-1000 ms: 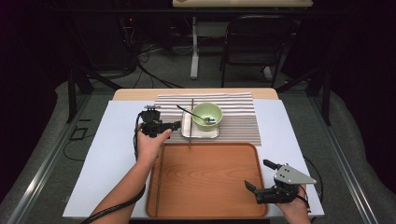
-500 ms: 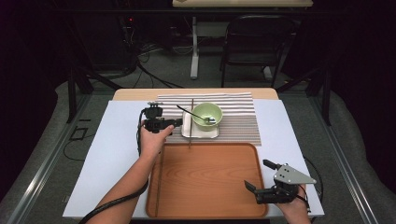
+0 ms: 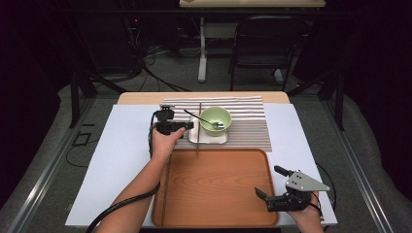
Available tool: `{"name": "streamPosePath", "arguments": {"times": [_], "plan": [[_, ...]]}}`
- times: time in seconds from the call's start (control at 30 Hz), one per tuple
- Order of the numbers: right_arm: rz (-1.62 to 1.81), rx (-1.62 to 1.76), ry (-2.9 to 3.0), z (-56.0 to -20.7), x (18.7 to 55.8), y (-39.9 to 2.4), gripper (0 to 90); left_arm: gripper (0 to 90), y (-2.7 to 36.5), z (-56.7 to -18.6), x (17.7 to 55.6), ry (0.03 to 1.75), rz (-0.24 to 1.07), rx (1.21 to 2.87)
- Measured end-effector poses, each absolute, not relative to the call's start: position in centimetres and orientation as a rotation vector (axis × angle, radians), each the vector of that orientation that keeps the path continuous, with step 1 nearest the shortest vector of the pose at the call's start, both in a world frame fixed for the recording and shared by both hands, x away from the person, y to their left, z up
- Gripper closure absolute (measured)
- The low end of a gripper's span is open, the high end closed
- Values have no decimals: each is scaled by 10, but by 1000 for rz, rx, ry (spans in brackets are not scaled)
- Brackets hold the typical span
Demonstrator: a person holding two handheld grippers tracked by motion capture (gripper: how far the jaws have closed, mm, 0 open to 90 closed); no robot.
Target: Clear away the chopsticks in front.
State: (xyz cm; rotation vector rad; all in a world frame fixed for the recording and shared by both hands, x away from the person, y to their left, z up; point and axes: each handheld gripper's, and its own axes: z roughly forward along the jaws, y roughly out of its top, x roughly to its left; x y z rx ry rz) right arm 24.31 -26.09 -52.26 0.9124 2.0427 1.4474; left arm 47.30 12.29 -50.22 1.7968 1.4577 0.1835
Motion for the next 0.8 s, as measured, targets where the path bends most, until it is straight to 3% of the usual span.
{"name": "streamPosePath", "arguments": {"times": [0.8], "plan": [[1452,913,2045,-522,243,-261,12,177,105,-529,496,1489,181,1869]]}}
